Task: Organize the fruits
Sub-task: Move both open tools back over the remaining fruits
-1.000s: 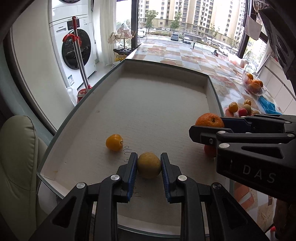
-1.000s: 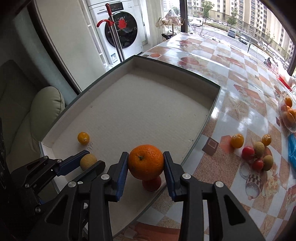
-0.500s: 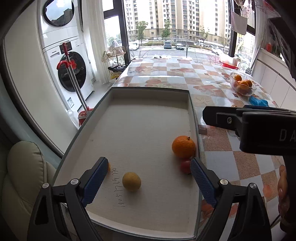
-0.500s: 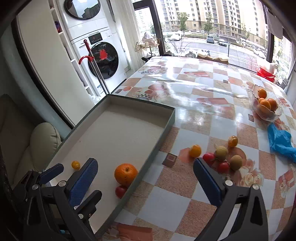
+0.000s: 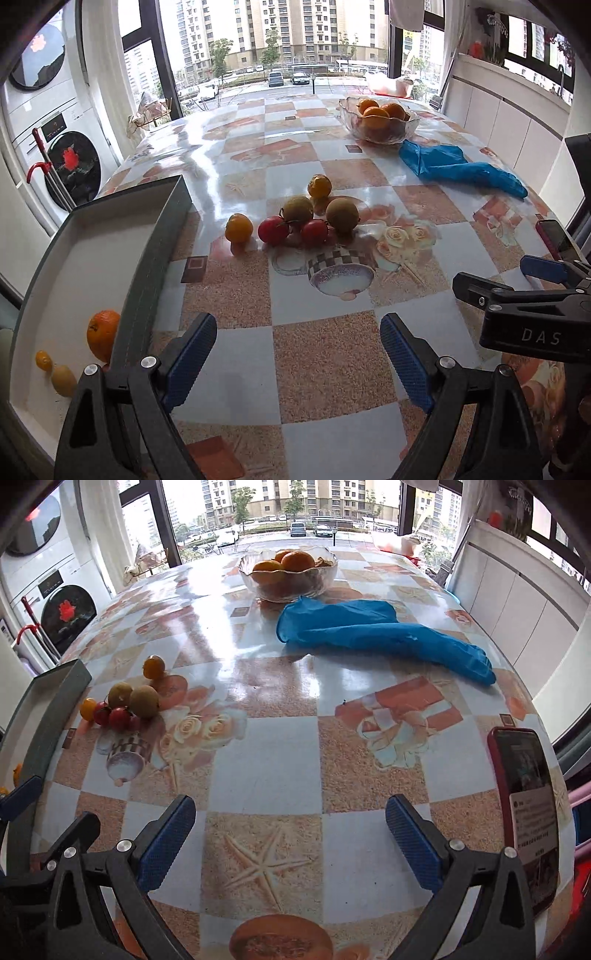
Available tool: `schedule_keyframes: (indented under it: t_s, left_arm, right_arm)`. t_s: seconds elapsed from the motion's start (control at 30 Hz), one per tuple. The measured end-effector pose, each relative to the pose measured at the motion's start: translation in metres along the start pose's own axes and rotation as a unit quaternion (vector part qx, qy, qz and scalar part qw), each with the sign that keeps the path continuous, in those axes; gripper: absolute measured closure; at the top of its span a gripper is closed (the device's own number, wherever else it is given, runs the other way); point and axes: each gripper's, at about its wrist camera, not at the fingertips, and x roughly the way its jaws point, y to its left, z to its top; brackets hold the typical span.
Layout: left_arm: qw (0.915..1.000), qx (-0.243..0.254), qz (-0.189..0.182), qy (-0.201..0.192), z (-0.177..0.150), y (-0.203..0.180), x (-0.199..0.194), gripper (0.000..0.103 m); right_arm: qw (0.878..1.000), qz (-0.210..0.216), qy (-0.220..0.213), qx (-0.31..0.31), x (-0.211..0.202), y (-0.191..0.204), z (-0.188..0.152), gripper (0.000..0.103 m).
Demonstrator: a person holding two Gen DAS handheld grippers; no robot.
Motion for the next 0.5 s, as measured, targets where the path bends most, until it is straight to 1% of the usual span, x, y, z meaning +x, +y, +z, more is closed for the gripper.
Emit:
schedule_keyframes:
  t_s: [0.03, 0.07, 0.1, 0.13, 0.2, 0.5]
  left_arm:
    - [1.0000, -0.003, 0.000, 0.002, -0.001, 0.000, 0.005, 0.012]
    - [1.0000, -0.006, 0.002, 0.007, -0.002, 0.000, 0.008, 0.012]
    - [0.9999, -0.014, -0.003, 0.006, -0.003, 0.002, 0.010, 0.010]
    - [0.9997, -0.024, -0.005, 0.008, -0.003, 0.005, 0.010, 0.004]
    - [0.9990, -0.039, -0.011, 0.017, -0.004, 0.011, 0.015, 0.001]
    - [0.9990, -0.040, -0.011, 0.016, -0.006, 0.011, 0.015, 0.001]
  right_arm:
    - [1.000, -0.005, 0.003, -0.006, 0.002, 0.002, -0.002, 0.000]
    - [1.000, -0.016, -0.003, -0.020, 0.002, 0.007, -0.003, 0.000]
    - [1.000, -0.016, -0.010, -0.019, 0.002, 0.006, -0.006, 0.000]
    - [1.000, -0.014, -0.011, -0.017, 0.002, 0.005, -0.006, 0.000]
    - [1.000, -0.015, -0.013, -0.017, 0.001, 0.004, -0.006, 0.000]
    - [1.000, -0.015, -0.018, -0.017, 0.000, 0.004, -0.012, 0.000]
